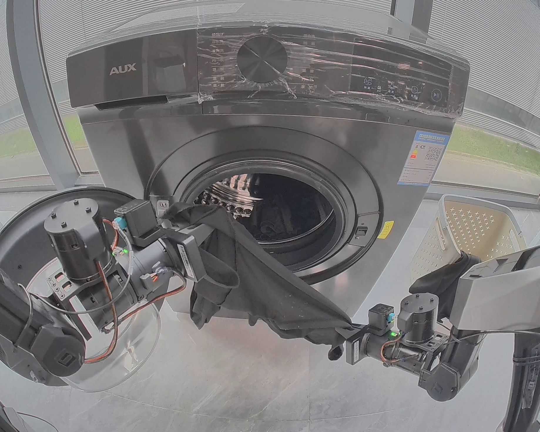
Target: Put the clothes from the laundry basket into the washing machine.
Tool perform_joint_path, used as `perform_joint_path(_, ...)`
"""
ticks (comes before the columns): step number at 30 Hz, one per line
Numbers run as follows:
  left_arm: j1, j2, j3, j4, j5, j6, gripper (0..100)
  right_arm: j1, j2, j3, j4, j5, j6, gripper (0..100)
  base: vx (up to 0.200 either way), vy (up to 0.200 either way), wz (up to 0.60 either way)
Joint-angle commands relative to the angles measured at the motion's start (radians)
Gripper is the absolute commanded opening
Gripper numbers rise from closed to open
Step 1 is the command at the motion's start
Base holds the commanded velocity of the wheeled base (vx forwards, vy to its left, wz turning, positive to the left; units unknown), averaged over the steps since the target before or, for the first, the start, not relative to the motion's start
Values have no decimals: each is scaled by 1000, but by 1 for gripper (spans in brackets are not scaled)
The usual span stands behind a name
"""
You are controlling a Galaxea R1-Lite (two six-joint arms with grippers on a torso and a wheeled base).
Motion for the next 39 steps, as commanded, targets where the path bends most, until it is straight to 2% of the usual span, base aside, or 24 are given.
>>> perform_joint_path(1, 2, 1, 64, -19, -7, 1, 0, 7, -68, 5, -3, 4, 0, 0, 0, 0, 0)
perform_joint_path(7, 2, 6, 167, -105, -12, 9, 0, 0, -178, 11, -2, 14, -2, 0, 0, 0, 0)
perform_joint_path(15, 31, 20, 280, -245, -18, 1, 0, 0, -327, 106, -14, 18, 16, 0, 0, 0, 0)
perform_joint_path(18, 40, 47, 286, -268, -18, 11, 0, 2, -342, 145, -55, 18, 27, 0, 0, 0, 0)
perform_joint_path(19, 49, 72, 291, -292, -16, 12, 0, 7, -348, 180, -104, 22, 44, 0, 0, 0, 0)
perform_joint_path(22, 66, 106, 312, -338, -26, 14, 0, 19, -350, 208, -111, 36, 81, 0, 0, 0, 0)
perform_joint_path(33, 57, 116, 348, -341, -33, 17, 0, 45, -361, 111, -115, 16, 92, 0, 0, 0, 0)
perform_joint_path(39, 62, 119, 360, -341, -42, 41, 0, 56, -370, 100, -114, 7, 101, 0, 0, 0, 0)
